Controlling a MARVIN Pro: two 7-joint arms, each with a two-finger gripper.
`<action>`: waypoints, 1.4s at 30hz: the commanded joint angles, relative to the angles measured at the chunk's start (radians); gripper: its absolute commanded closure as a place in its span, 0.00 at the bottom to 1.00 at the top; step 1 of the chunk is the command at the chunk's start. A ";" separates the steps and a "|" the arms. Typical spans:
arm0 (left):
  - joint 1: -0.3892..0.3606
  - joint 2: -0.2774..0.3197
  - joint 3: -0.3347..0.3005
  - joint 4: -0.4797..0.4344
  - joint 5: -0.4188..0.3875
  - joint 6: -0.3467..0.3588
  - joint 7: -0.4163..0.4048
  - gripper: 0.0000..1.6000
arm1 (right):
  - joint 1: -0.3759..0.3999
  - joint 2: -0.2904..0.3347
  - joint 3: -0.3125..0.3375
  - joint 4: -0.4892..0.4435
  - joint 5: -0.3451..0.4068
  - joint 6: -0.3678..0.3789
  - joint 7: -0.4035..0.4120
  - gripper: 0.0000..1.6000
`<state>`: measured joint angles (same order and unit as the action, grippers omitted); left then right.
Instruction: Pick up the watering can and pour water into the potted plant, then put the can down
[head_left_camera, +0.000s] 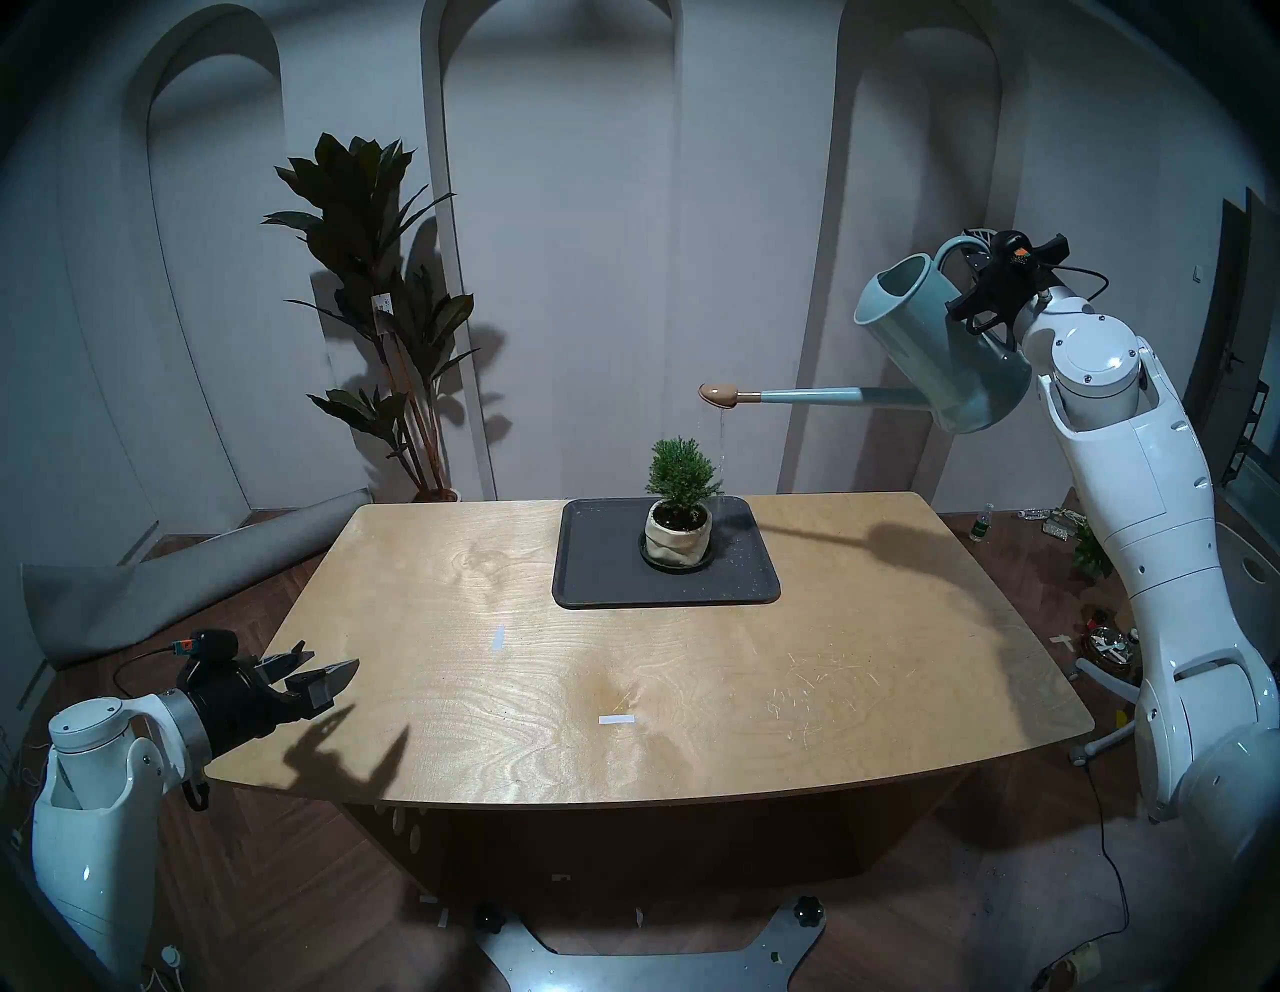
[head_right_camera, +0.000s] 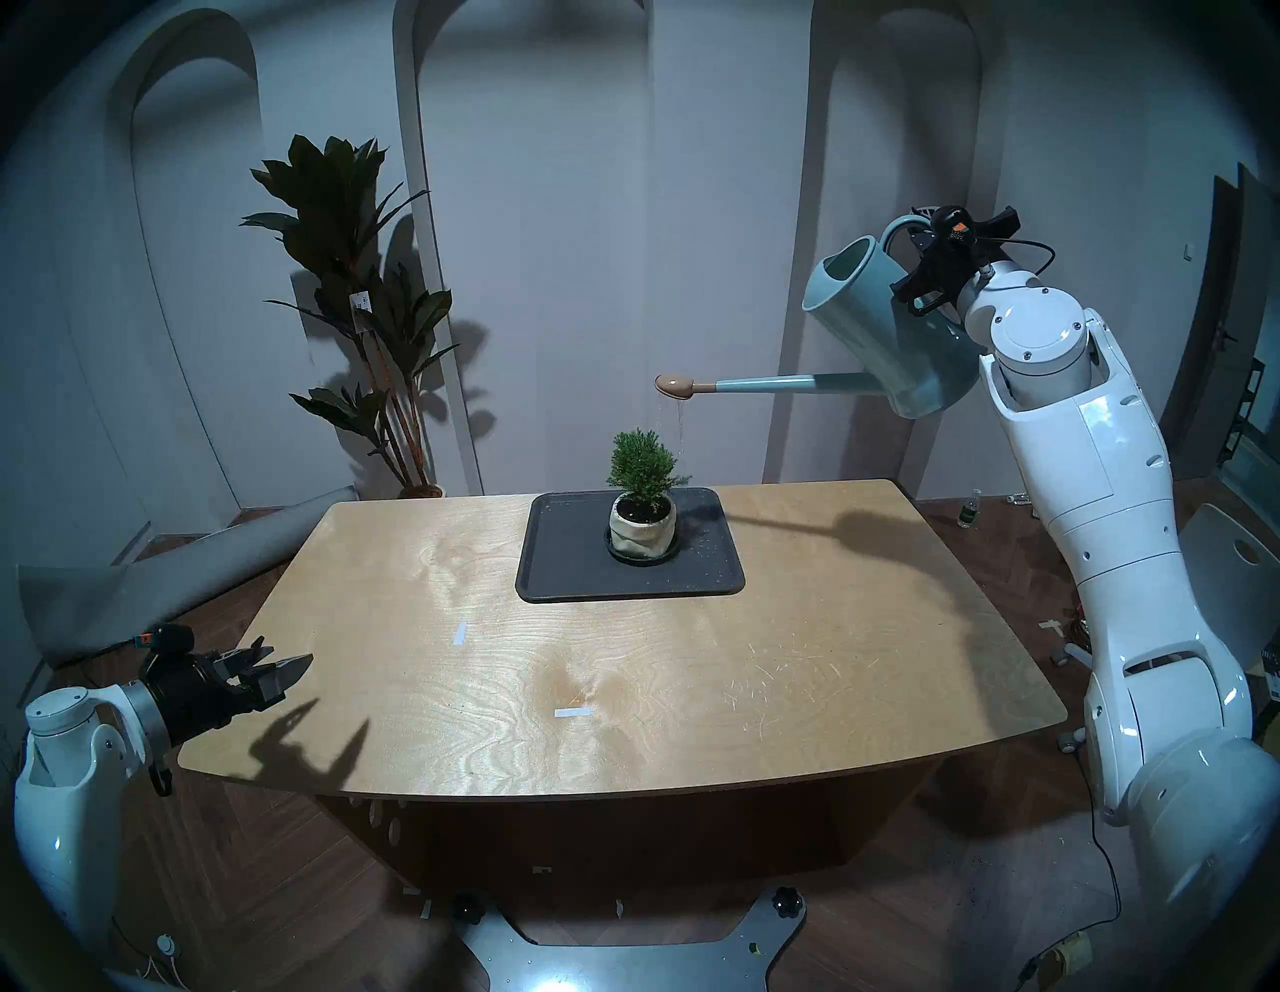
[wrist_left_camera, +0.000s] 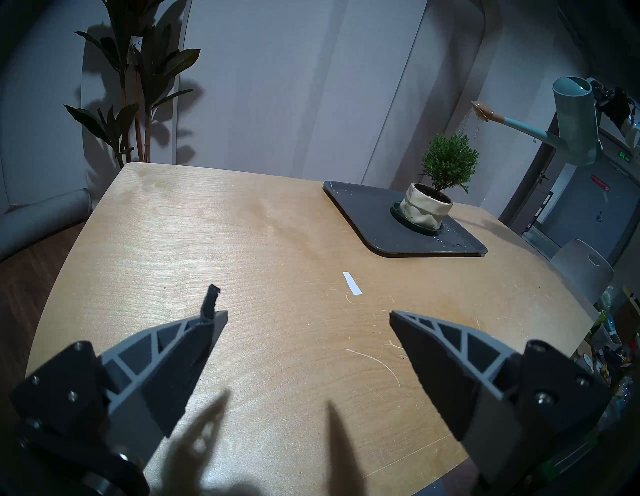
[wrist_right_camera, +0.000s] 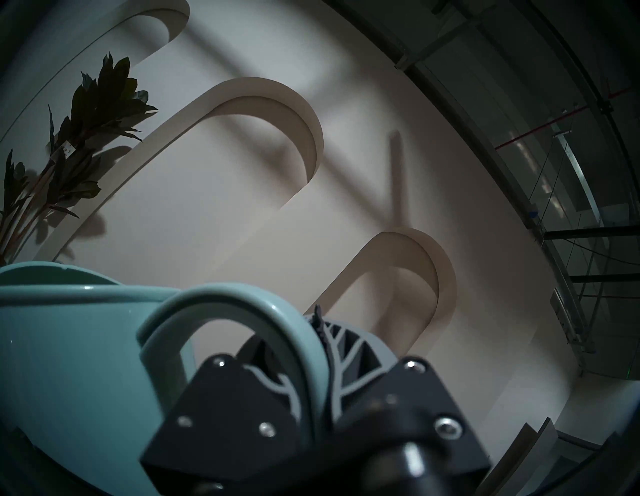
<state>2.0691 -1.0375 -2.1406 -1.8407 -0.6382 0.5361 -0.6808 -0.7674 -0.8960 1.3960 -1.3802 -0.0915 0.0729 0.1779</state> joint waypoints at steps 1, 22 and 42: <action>-0.006 0.004 -0.005 -0.014 -0.001 -0.003 0.000 0.00 | 0.108 -0.037 -0.009 -0.066 -0.042 -0.023 -0.001 1.00; -0.006 0.004 -0.006 -0.017 0.000 -0.003 0.000 0.00 | -0.061 0.161 0.232 -0.181 -0.031 -0.073 0.005 1.00; -0.004 0.003 -0.007 -0.020 0.001 -0.003 0.001 0.00 | -0.334 -0.038 0.210 -0.312 0.151 -0.246 0.042 1.00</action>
<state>2.0691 -1.0375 -2.1412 -1.8437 -0.6378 0.5360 -0.6812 -1.0189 -0.8890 1.5570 -1.6006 0.0132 -0.0913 0.2743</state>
